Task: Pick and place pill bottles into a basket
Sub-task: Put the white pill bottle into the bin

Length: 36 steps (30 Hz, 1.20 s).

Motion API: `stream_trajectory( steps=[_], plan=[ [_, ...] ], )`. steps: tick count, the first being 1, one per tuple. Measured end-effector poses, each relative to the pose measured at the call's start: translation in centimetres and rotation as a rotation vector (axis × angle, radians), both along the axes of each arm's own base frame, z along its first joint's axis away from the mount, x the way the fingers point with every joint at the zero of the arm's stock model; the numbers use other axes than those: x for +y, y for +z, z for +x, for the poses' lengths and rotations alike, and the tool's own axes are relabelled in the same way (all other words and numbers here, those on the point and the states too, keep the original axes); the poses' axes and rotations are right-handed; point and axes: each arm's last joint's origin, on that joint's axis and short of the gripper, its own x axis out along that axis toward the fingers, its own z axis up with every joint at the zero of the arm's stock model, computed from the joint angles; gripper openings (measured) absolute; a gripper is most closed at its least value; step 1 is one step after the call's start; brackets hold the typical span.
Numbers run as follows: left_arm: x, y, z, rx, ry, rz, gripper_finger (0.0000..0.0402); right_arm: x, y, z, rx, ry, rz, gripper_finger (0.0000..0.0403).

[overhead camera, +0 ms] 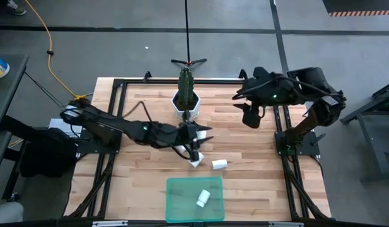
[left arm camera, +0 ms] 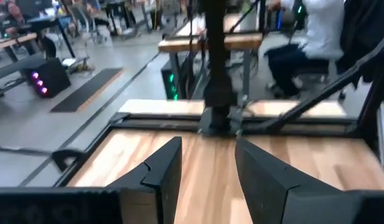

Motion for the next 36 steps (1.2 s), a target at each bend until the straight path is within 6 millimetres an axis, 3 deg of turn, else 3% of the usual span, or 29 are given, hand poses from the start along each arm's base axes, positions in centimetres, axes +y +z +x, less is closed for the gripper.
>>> stream_trajectory(
  steps=[9,21,28,32,36],
  plan=[
    [2.0,2.5,-4.5,0.110,0.022,0.034,0.0155,0.2,-1.0,1.8,0.045,-0.003,-0.012,0.0216],
    [3.6,4.9,-9.6,0.163,-0.021,0.023,0.0098,0.9,-4.7,7.1,0.195,0.041,0.021,0.0216],
    [4.6,6.2,-14.4,0.193,-0.013,-0.007,0.0090,1.3,-5.9,8.2,0.243,0.092,0.081,0.0216],
    [5.1,7.1,-16.8,0.163,-0.013,-0.014,0.0090,1.5,-8.0,8.5,0.333,0.094,0.111,0.0216],
    [5.5,7.3,-18.5,0.171,-0.016,-0.026,0.0090,2.0,-11.5,8.0,0.488,0.103,0.137,0.0216]
  ],
)
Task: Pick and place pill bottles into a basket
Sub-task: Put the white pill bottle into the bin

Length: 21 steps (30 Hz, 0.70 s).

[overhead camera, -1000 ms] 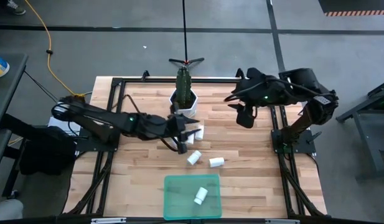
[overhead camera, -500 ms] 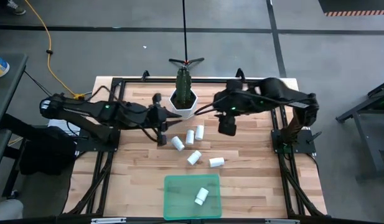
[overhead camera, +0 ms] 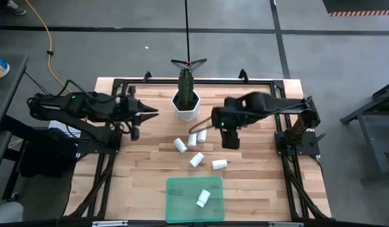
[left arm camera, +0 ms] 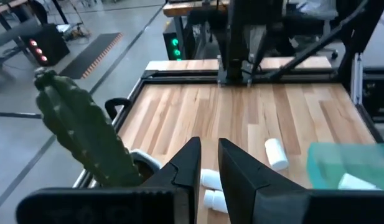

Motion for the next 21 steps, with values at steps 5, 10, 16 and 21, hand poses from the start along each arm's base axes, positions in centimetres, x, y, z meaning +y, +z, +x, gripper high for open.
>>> stream_trajectory(
  steps=[5,10,16,21],
  plan=[
    [0.3,-0.3,-1.2,-0.003,-0.001,-0.003,0.0090,0.0,-3.7,-1.8,0.100,-0.066,0.045,0.0216],
    [0.4,-3.4,-1.7,-0.027,0.009,-0.040,0.0090,1.0,-6.4,-2.2,0.000,-0.084,0.200,0.0216],
    [0.5,-6.9,-2.2,-0.169,0.013,-0.109,0.0090,3.1,-10.4,-2.6,0.044,-0.056,0.260,0.0216],
    [0.7,-7.9,-3.3,-0.246,0.013,-0.132,0.0090,3.5,-12.9,-2.8,0.062,-0.084,0.299,0.0216]
  ],
)
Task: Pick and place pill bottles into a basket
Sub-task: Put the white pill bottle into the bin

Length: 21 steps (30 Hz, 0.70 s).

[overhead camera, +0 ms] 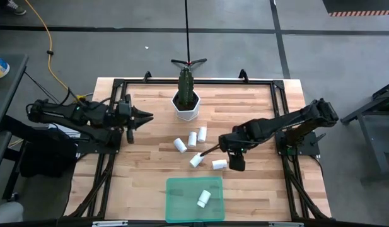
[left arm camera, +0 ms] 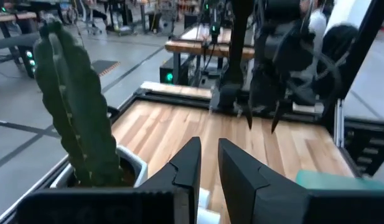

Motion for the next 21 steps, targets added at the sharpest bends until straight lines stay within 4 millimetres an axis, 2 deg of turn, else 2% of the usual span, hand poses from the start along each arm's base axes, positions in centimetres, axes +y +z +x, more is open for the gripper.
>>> stream_trajectory(
  steps=[9,21],
  plan=[
    [0.2,0.0,-0.7,-0.025,0.005,-0.023,0.0090,-0.1,-2.5,0.6,-0.059,-0.069,0.071,0.0222],
    [0.1,-0.1,-0.5,-0.017,0.005,-0.025,0.0090,-0.9,-3.1,0.8,-0.067,-0.102,0.095,0.0294]
  ],
)
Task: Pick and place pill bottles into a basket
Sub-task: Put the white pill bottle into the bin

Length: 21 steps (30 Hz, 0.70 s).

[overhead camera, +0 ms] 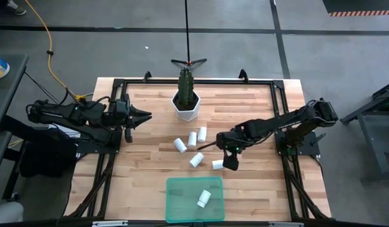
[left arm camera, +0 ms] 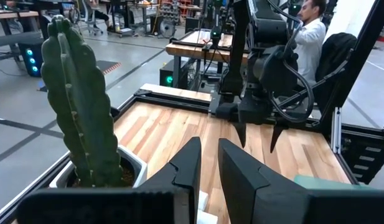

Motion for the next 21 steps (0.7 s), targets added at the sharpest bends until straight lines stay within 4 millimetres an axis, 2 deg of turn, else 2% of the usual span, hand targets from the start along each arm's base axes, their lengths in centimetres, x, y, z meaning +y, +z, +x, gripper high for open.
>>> stream_trajectory(
  steps=[3,10,21],
  plan=[
    [0.0,0.0,0.0,0.001,0.000,0.000,0.0090,0.1,-0.5,0.4,-0.004,0.031,0.002,0.0301],
    [0.0,0.0,0.0,0.000,0.000,0.000,0.0090,0.9,-3.0,1.2,0.064,0.193,-0.011,0.0303],
    [0.0,-0.1,0.0,0.002,0.003,-0.024,0.0090,1.3,-5.0,1.9,0.105,0.269,0.000,0.0303]
  ],
)
